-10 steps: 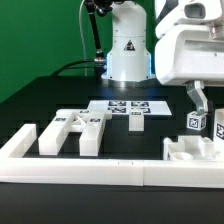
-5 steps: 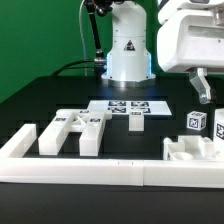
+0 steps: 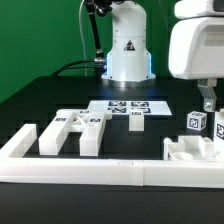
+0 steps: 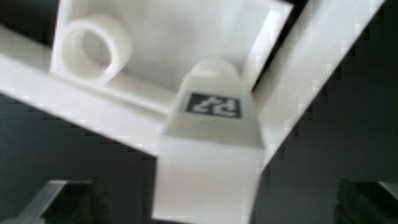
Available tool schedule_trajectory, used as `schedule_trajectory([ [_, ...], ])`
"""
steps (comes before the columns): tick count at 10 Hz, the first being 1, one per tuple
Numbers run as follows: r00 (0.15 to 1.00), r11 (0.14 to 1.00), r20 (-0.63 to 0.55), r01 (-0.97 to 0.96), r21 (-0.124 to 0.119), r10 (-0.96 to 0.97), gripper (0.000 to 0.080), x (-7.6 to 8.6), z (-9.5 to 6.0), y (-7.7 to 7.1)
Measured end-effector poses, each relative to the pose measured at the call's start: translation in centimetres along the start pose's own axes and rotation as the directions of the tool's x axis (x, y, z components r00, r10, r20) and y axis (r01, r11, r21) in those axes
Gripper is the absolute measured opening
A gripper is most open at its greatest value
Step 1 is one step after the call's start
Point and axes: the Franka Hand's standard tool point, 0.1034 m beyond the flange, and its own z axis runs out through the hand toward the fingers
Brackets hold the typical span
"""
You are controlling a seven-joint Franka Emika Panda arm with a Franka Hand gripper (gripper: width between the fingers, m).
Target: Assemble chair
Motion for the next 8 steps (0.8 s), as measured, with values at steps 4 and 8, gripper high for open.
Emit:
schedule_trajectory([
  [4,0.999,1.0,0.036,0.004,0.007,-0.004,0.0649,0.4,1.2,0.0],
  [8,1.0,1.0,0.031,0.002,0.005,-0.002,0.0618,0.4,1.5,0.1],
])
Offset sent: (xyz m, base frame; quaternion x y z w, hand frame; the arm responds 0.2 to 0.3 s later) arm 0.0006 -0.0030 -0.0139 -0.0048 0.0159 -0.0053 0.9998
